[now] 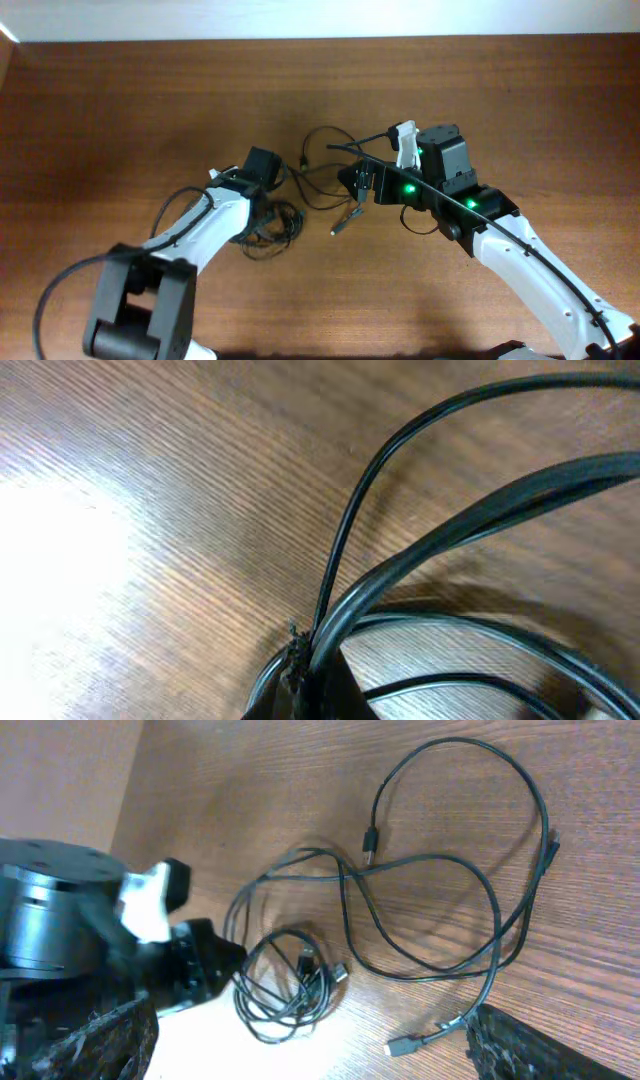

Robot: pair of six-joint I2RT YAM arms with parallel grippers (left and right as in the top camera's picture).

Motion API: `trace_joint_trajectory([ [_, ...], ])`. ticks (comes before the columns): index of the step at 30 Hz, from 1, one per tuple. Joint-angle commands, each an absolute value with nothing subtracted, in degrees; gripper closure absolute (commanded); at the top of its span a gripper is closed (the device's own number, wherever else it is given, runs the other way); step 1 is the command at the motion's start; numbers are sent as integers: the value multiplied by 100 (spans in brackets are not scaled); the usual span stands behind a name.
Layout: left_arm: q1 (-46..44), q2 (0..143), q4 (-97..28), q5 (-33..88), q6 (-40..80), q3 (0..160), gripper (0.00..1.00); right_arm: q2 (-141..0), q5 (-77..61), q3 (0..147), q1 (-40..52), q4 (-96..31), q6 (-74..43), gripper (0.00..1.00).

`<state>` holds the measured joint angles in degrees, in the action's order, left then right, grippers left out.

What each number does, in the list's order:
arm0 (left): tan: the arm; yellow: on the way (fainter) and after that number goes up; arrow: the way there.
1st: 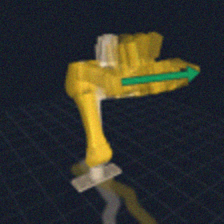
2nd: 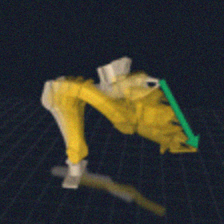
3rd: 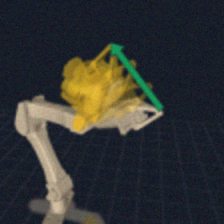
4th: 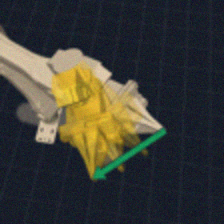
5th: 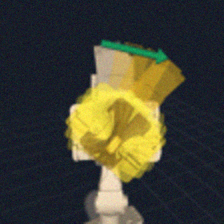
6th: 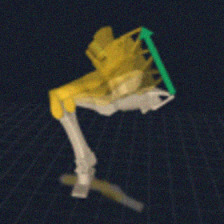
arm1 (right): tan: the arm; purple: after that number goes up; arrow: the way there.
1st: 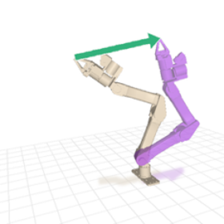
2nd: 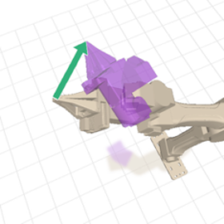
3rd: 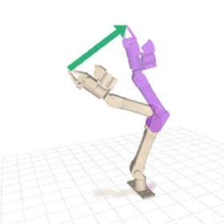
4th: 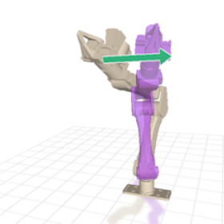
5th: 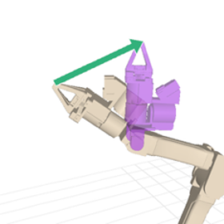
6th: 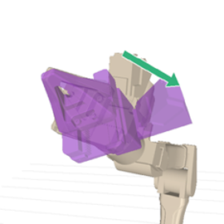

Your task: Untangle cables

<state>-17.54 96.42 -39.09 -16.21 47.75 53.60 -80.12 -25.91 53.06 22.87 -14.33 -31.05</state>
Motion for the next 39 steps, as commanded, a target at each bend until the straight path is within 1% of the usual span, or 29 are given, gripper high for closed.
trace_joint_trajectory([
  [1,-1710,8654,-4086,-1778,4807,5865,100,-8053,-2497,5367,2322,-1433,-3048,1],
  [6,-1710,7153,-4058,-1787,4810,5975,100,-8053,-2510,5369,2324,-1431,-3050,1],
  [9,-1710,6617,-4003,-1804,4821,5975,100,-8053,-2840,5369,2324,-1315,-3050,1],
  [10,-1710,6495,-3994,-1806,5039,5975,100,-8053,-3076,5369,2324,-1208,-3050,1],
  [13,-1710,6425,-3990,-1608,5881,5975,100,-8053,-3395,5369,2324,-1107,-3052,1],
  [15,-1710,6431,-3992,-1444,6084,5975,100,-8053,-3437,5369,2331,-1107,-3052,1],
  [18,-1710,6431,-3857,-840,6818,5975,100,-8053,-3426,5369,2438,-1107,-3050,1],
  [23,-1710,6431,-3140,257,6882,5975,100,-8053,-3404,5369,2440,-1107,-3048,1],
  [30,-1710,6431,-2515,1542,6989,5975,100,-8053,-3317,5369,2443,-1107,-3048,1],
  [34,-1710,6431,-1997,1815,7229,5975,100,-8053,-3297,5369,2443,-1107,-3048,1],
  [39,-1710,6431,-1426,1826,7441,5975,100,-8053,-3297,5369,2443,-1109,-3048,1],
])
